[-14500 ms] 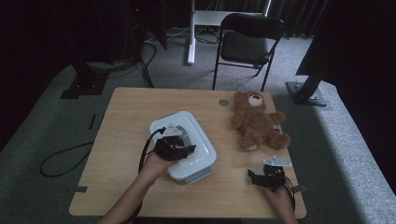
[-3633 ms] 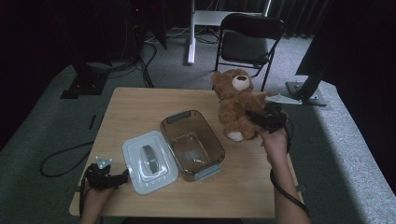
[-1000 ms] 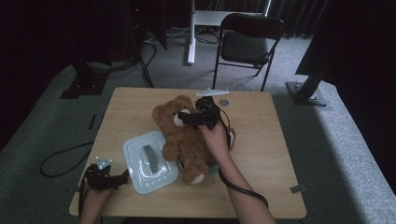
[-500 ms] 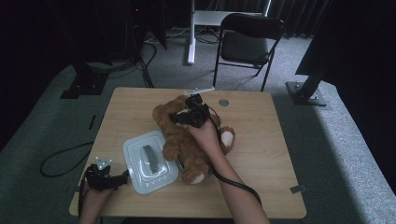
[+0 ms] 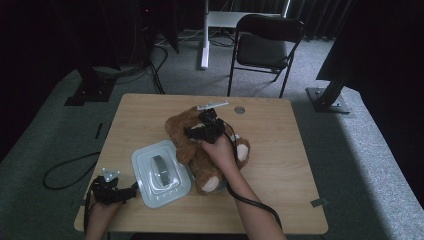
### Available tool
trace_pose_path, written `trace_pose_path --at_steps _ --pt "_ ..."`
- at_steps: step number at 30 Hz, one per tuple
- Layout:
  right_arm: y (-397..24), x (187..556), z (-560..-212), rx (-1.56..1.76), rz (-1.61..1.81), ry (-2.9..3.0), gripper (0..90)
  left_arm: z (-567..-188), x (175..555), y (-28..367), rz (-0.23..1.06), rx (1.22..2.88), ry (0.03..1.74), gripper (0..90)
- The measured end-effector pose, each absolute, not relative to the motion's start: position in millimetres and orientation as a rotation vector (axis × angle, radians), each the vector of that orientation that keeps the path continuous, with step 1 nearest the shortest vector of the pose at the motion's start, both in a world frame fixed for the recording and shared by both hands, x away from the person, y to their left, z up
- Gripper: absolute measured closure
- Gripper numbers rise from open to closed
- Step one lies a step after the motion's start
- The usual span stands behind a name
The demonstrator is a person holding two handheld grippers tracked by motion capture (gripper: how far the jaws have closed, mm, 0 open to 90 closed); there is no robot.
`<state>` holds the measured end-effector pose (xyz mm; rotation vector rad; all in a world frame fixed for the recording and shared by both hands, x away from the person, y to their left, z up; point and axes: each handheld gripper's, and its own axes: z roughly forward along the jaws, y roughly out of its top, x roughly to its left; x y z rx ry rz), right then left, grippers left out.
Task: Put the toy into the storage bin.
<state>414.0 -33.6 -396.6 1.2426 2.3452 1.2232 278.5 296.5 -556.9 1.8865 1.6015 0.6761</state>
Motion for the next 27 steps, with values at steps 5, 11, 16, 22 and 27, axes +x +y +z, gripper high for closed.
trace_pose_path --at_steps 5,11,16,22,27 --pt "-35 412 -404 1.283 1.228 2.363 26.7 -557 278 296 0.676 1.886 1.602 1.8" --pt "-38 414 -411 1.314 1.219 2.389 26.7 -557 278 296 0.677 1.887 1.601 1.8" --pt "-34 417 -422 1.336 1.160 2.427 26.7 -557 278 296 0.675 1.886 1.602 1.8" --pt "-16 424 -443 1.363 0.936 2.516 26.5 -557 278 297 0.677 1.884 1.603 1.8" --pt "-15 430 -448 1.383 0.884 2.565 26.5 -557 278 297 0.677 1.884 1.602 1.8"
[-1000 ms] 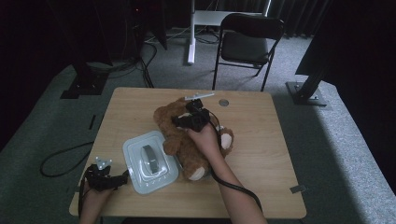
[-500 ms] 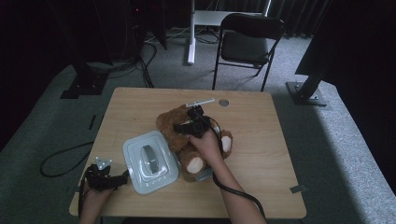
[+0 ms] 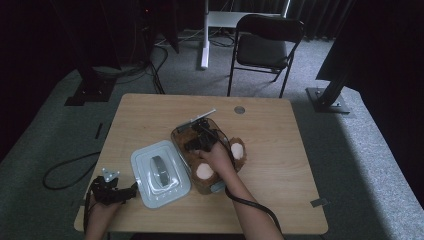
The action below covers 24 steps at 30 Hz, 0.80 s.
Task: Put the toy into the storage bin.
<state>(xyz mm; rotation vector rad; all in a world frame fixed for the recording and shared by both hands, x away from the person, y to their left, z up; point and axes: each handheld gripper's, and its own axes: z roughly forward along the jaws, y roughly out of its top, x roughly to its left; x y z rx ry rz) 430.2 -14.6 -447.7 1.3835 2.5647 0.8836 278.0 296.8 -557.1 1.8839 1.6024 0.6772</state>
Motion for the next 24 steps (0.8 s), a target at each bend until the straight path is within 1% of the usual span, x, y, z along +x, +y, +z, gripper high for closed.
trace_pose_path --at_steps 6,7,8,13,16,17,18,19,20,21,24 --pt "-15 430 -447 1.384 0.886 2.565 25.4 -557 278 297 0.677 1.885 1.602 1.8" --pt "-15 427 -443 1.377 0.888 2.541 21.9 -557 278 297 0.677 1.886 1.602 1.8" --pt "-16 426 -440 1.374 0.891 2.536 21.8 -557 278 297 0.677 1.886 1.602 1.8" --pt "-25 424 -430 1.406 0.978 2.509 23.1 -557 278 297 0.676 1.886 1.602 1.8" --pt "-30 416 -418 1.355 1.024 2.502 23.6 -557 278 297 0.677 1.885 1.602 1.8" --pt "-32 409 -408 1.321 1.081 2.508 23.7 -557 278 297 0.677 1.883 1.603 1.8" --pt "-32 409 -408 1.321 1.081 2.508 23.7 -557 278 297 0.677 1.883 1.603 1.8" --pt "-36 402 -398 1.298 1.145 2.503 23.7 -557 278 297 0.678 1.884 1.602 1.8" --pt "-36 402 -398 1.298 1.145 2.503 23.7 -557 278 297 0.678 1.884 1.602 1.8" --pt "-42 396 -391 1.284 1.202 2.497 25.5 -557 278 297 0.677 1.885 1.602 1.8" --pt "-44 394 -388 1.281 1.219 2.502 26.2 -557 278 297 0.677 1.885 1.602 1.8"
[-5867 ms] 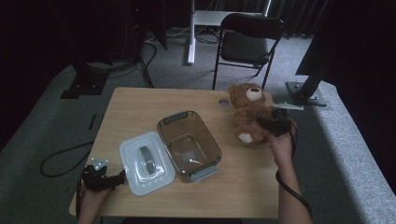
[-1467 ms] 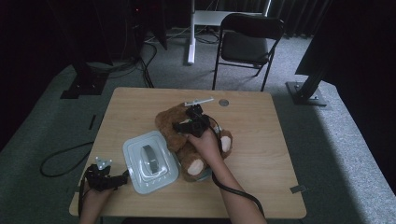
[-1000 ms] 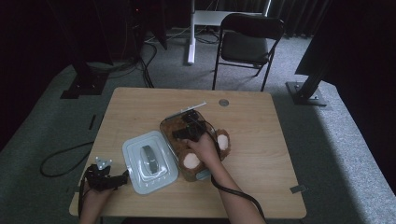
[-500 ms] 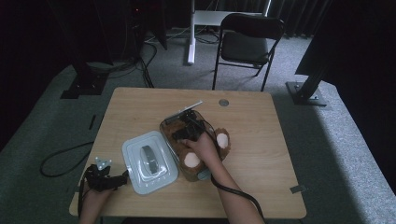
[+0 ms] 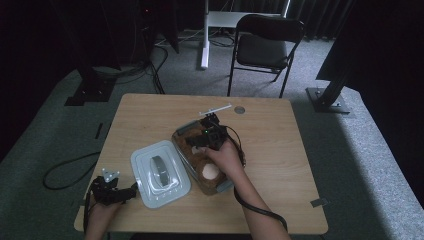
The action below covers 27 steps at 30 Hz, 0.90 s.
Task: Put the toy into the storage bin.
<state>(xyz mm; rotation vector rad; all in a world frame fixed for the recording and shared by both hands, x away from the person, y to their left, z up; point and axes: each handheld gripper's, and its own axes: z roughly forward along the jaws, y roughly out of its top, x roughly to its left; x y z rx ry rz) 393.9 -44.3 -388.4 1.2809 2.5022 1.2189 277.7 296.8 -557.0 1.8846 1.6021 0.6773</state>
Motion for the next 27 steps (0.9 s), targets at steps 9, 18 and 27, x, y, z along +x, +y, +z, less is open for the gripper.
trace_pose_path --at_steps 9,18,27 --pt "-91 379 -381 1.282 1.273 2.432 28.3 -557 278 297 0.677 1.885 1.602 1.8" --pt "-126 357 -381 1.281 1.303 2.396 28.8 -557 278 297 0.677 1.885 1.602 1.8" --pt "-165 325 -381 1.260 1.315 2.364 39.8 -557 278 297 0.676 1.886 1.602 1.8"
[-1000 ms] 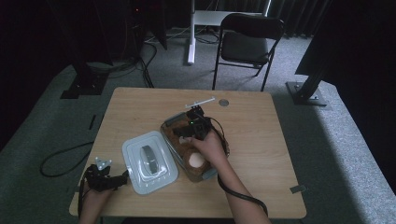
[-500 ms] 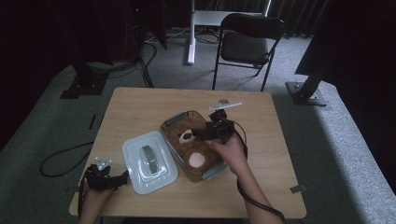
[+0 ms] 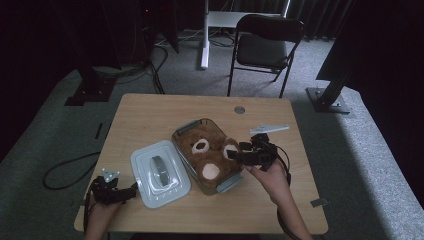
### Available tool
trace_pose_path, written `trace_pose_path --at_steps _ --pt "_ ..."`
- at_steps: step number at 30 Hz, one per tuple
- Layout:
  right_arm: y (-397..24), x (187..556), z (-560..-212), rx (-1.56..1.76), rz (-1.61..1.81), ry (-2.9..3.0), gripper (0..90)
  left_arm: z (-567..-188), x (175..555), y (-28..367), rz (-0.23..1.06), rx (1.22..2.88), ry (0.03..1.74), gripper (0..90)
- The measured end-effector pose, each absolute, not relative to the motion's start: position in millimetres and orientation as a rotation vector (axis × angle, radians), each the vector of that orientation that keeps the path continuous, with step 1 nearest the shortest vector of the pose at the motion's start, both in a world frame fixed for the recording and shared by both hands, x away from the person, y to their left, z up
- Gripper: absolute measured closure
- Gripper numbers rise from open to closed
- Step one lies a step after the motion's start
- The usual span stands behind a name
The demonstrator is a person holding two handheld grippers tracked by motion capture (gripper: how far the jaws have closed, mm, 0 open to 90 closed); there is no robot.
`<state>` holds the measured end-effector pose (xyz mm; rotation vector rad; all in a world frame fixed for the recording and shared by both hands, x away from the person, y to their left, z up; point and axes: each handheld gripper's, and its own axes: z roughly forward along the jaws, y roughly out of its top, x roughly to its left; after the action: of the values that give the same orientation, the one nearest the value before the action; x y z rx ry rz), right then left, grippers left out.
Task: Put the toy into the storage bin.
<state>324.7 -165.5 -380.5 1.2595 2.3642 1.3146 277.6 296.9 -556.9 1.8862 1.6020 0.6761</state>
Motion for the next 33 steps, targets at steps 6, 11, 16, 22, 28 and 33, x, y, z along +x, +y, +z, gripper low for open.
trace_pose_path --at_steps 6,11,16,22,28,33 --pt "-177 322 -388 1.233 1.254 2.379 58.5 -557 278 297 0.677 1.885 1.602 1.8" --pt "-173 332 -402 1.259 1.186 2.389 63.7 -557 278 297 0.677 1.885 1.602 1.8" --pt "-164 344 -410 1.283 1.181 2.405 65.1 -557 278 297 0.677 1.885 1.602 1.7" --pt "-151 357 -425 1.334 1.127 2.440 67.8 -557 278 297 0.678 1.889 1.600 1.8" --pt "-147 364 -428 1.334 1.081 2.466 68.9 -557 278 297 0.677 1.886 1.602 1.8" --pt "-140 364 -426 1.292 1.017 2.483 68.8 -557 278 297 0.677 1.886 1.602 1.8"
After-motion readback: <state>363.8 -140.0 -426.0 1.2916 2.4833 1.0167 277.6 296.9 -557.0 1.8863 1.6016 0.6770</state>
